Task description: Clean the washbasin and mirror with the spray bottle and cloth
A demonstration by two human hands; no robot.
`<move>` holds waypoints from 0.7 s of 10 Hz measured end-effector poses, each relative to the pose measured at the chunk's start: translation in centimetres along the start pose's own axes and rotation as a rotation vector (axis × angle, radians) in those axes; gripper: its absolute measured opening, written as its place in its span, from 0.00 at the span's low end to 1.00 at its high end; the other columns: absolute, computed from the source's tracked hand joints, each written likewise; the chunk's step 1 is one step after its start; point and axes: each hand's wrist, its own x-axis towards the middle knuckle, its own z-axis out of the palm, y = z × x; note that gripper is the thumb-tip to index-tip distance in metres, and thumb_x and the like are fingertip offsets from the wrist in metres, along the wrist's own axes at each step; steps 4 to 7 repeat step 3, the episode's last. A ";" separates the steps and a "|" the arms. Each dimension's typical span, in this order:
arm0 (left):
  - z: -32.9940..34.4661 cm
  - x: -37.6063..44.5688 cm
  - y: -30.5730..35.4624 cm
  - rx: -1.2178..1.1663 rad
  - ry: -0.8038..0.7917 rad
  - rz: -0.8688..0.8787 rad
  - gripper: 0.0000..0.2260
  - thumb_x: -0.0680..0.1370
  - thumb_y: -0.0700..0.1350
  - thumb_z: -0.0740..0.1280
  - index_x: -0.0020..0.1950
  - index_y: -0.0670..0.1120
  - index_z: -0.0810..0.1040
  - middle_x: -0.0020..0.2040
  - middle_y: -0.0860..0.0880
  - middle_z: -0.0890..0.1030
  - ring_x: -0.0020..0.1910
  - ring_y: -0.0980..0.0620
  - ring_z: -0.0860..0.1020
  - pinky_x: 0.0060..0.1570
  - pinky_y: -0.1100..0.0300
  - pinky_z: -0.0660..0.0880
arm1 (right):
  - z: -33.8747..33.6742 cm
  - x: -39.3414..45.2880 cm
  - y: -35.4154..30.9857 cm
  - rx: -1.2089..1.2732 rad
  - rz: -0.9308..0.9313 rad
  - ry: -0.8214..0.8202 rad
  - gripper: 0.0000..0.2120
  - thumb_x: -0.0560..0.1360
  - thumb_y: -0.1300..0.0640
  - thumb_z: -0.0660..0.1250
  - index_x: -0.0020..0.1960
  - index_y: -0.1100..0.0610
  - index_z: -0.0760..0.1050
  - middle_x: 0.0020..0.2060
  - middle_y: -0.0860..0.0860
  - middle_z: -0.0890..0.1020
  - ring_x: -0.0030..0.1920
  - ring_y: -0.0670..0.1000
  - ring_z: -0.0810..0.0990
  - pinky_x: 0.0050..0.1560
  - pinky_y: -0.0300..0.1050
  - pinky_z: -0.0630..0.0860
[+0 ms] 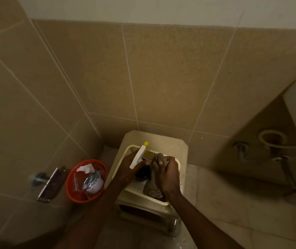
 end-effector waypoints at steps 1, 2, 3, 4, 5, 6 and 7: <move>0.6 0.4 0.1 0.001 -0.031 0.043 0.25 0.73 0.39 0.73 0.69 0.46 0.72 0.48 0.55 0.80 0.46 0.65 0.79 0.47 0.64 0.74 | 0.6 0.2 0.5 -0.062 0.018 -0.026 0.17 0.77 0.46 0.60 0.55 0.59 0.71 0.53 0.58 0.76 0.49 0.54 0.76 0.45 0.47 0.75; 0.2 0.3 0.7 0.070 -0.060 0.029 0.42 0.64 0.60 0.76 0.72 0.56 0.59 0.62 0.72 0.70 0.56 0.77 0.70 0.54 0.77 0.69 | -0.3 -0.7 -0.7 -0.126 0.034 -0.034 0.22 0.77 0.53 0.63 0.68 0.61 0.64 0.63 0.58 0.69 0.58 0.58 0.74 0.54 0.50 0.75; -1.5 -0.5 0.9 0.133 -0.073 -0.015 0.52 0.57 0.65 0.75 0.75 0.53 0.55 0.54 0.82 0.70 0.55 0.76 0.70 0.52 0.76 0.70 | -2.1 -1.8 -2.5 -0.233 0.028 -0.044 0.23 0.79 0.52 0.61 0.71 0.59 0.60 0.66 0.58 0.66 0.60 0.59 0.73 0.55 0.52 0.74; -1.5 -0.5 0.9 0.133 -0.073 -0.015 0.52 0.57 0.65 0.75 0.75 0.53 0.55 0.54 0.82 0.70 0.55 0.76 0.70 0.52 0.76 0.70 | -2.1 -1.8 -2.5 -0.233 0.028 -0.044 0.23 0.79 0.52 0.61 0.71 0.59 0.60 0.66 0.58 0.66 0.60 0.59 0.73 0.55 0.52 0.74; -1.5 -0.5 0.9 0.133 -0.073 -0.015 0.52 0.57 0.65 0.75 0.75 0.53 0.55 0.54 0.82 0.70 0.55 0.76 0.70 0.52 0.76 0.70 | -2.1 -1.8 -2.5 -0.233 0.028 -0.044 0.23 0.79 0.52 0.61 0.71 0.59 0.60 0.66 0.58 0.66 0.60 0.59 0.73 0.55 0.52 0.74; -1.5 -0.5 0.9 0.133 -0.073 -0.015 0.52 0.57 0.65 0.75 0.75 0.53 0.55 0.54 0.82 0.70 0.55 0.76 0.70 0.52 0.76 0.70 | -2.1 -1.8 -2.5 -0.233 0.028 -0.044 0.23 0.79 0.52 0.61 0.71 0.59 0.60 0.66 0.58 0.66 0.60 0.59 0.73 0.55 0.52 0.74; -1.5 -0.5 0.9 0.133 -0.073 -0.015 0.52 0.57 0.65 0.75 0.75 0.53 0.55 0.54 0.82 0.70 0.55 0.76 0.70 0.52 0.76 0.70 | -2.1 -1.8 -2.5 -0.233 0.028 -0.044 0.23 0.79 0.52 0.61 0.71 0.59 0.60 0.66 0.58 0.66 0.60 0.59 0.73 0.55 0.52 0.74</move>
